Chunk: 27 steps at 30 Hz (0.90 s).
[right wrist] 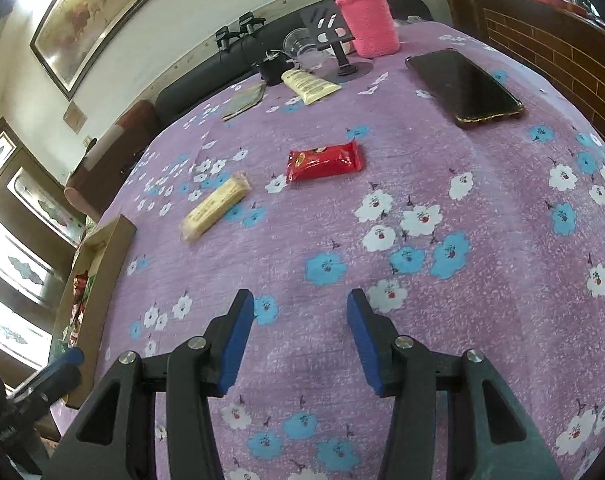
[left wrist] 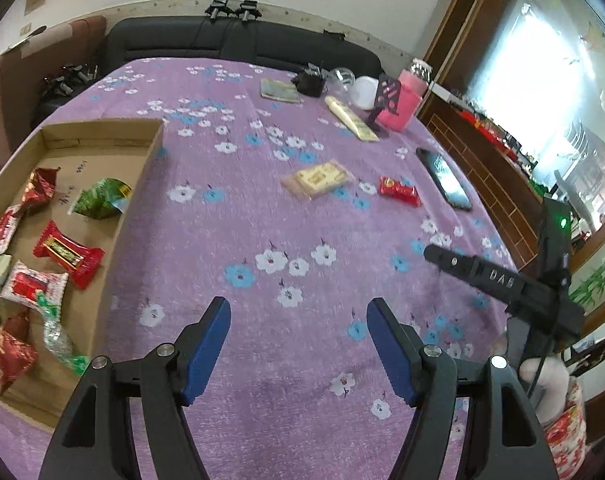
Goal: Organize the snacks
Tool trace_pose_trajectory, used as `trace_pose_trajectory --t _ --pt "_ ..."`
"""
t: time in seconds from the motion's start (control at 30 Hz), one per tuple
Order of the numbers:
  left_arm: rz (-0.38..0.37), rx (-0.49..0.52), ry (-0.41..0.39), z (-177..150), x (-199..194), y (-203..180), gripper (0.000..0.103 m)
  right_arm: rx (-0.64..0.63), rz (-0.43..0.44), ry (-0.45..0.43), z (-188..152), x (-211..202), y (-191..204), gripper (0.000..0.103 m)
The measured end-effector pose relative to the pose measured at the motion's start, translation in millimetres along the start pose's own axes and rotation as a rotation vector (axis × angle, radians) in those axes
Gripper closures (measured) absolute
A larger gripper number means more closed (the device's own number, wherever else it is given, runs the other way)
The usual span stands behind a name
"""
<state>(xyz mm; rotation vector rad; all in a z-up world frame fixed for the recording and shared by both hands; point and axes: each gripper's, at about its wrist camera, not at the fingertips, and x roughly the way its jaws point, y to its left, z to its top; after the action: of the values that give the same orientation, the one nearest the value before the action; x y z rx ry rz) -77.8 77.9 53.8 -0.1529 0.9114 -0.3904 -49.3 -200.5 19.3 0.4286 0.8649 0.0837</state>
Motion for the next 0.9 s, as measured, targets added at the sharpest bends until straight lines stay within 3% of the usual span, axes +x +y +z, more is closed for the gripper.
trace_pose_trajectory --t 0.37,0.6,0.73,0.9 --pt "-0.001 0.017 0.063 -8 27 -8 0.029 -0.028 -0.036 -0.022 30 7 -4 0.056" --pt "-0.019 0.029 0.1 -9 40 -17 0.029 -0.195 -0.117 -0.024 100 42 -7 0.052" --pt "-0.03 0.024 0.117 -10 47 -19 0.026 -0.165 -0.076 0.03 127 70 -14 0.051" --pt "-0.059 0.009 0.118 -10 48 -19 0.016 -0.197 -0.028 0.106 122 93 -3 0.051"
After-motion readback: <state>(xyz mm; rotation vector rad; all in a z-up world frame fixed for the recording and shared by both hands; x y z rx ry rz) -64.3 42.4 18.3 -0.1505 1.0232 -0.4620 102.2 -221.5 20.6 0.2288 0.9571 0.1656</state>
